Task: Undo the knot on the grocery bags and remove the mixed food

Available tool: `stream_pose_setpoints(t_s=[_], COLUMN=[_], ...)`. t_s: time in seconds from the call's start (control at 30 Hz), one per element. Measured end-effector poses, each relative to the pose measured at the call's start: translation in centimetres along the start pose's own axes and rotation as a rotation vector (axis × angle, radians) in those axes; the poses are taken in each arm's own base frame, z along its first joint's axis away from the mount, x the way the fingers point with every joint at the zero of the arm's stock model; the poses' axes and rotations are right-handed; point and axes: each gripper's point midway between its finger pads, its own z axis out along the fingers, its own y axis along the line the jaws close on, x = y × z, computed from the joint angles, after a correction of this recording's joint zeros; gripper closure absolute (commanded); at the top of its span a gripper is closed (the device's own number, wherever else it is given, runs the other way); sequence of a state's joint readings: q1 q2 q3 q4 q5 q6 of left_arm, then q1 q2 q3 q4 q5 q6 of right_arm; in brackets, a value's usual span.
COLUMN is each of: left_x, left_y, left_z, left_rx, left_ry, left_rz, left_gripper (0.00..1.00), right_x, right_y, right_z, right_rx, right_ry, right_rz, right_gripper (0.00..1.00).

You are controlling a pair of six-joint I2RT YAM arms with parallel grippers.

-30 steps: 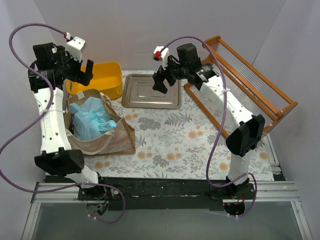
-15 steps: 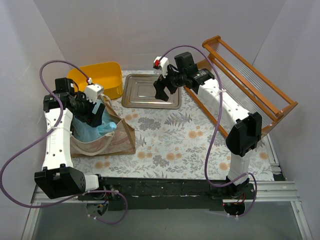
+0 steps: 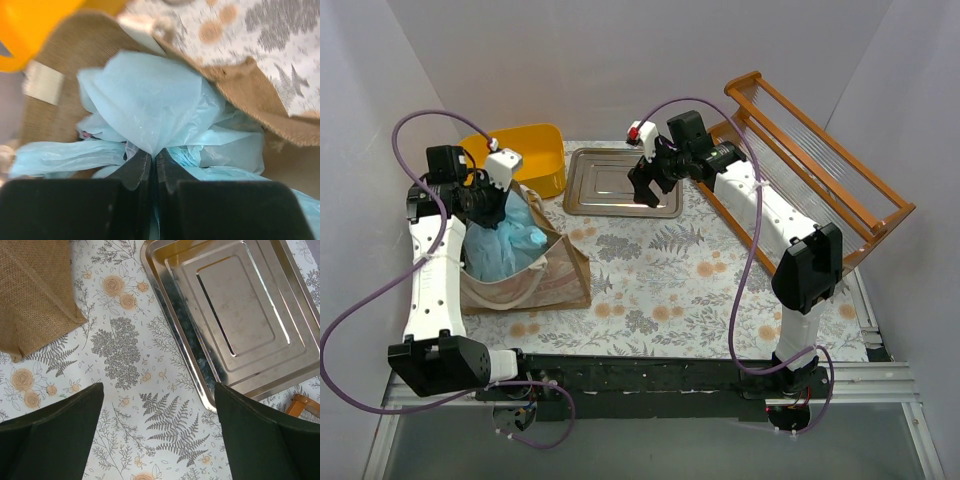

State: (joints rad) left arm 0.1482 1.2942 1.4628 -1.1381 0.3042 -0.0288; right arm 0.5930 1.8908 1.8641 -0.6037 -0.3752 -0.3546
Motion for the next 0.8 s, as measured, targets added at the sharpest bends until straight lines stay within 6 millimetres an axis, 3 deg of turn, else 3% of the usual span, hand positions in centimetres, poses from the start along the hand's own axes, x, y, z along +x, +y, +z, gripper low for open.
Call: stream_pose_setpoints(t_s=[0.1,0.2,0.37,0.43,0.53,0.6,0.67,0.73,0.8], left_x=[-3.6,-9.1,-21.3,-24.9,-28.7,-29.8,-30.6,-31.6,-32.7], left_y=[1.7,4.0,7.0,7.2,7.1,6.3,5.0,3.1,-0.2], left_z=[-1.4,-4.4,-14.7,-18.7,-22.6,-23.1,-22.1,-19.9,-16.9], left_rx=[-0.073,-0.175,-0.339,-0.381,-0.406,-0.37,-0.278,-0.159,-0.02], left_ry=[-0.118,-0.303,-0.712,-0.851,-1.014,-1.065,-1.087,-1.09,-1.076], left_rz=[0.02,0.03,0.111,0.148,0.196,0.217,0.218,0.206,0.199], left_gripper=[1.0,1.0,1.0,1.0,1.0,1.0,1.0,1.0,1.0], right_x=[0.7,1.9,3.1,3.3,4.0,4.6,4.9,5.0,4.9], right_y=[-0.3,-0.7,-2.0,-2.9,-4.4,-5.6,-6.8,-7.8,-8.7], right_z=[0.1,0.2,-0.1,-0.4,-1.0,-1.6,-2.2,-3.0,-3.9], right_rx=[0.019,0.039,0.072,0.099,0.143,0.178,0.212,0.237,0.261], right_ry=[0.019,0.049,0.072,0.073,0.081,0.087,0.086,0.082,0.072], right_rz=[-0.005,0.004,0.034,0.055,0.091,0.12,0.136,0.143,0.147], right_gripper=[0.02,0.02,0.02,0.02,0.02,0.02,0.02,0.02,0.02])
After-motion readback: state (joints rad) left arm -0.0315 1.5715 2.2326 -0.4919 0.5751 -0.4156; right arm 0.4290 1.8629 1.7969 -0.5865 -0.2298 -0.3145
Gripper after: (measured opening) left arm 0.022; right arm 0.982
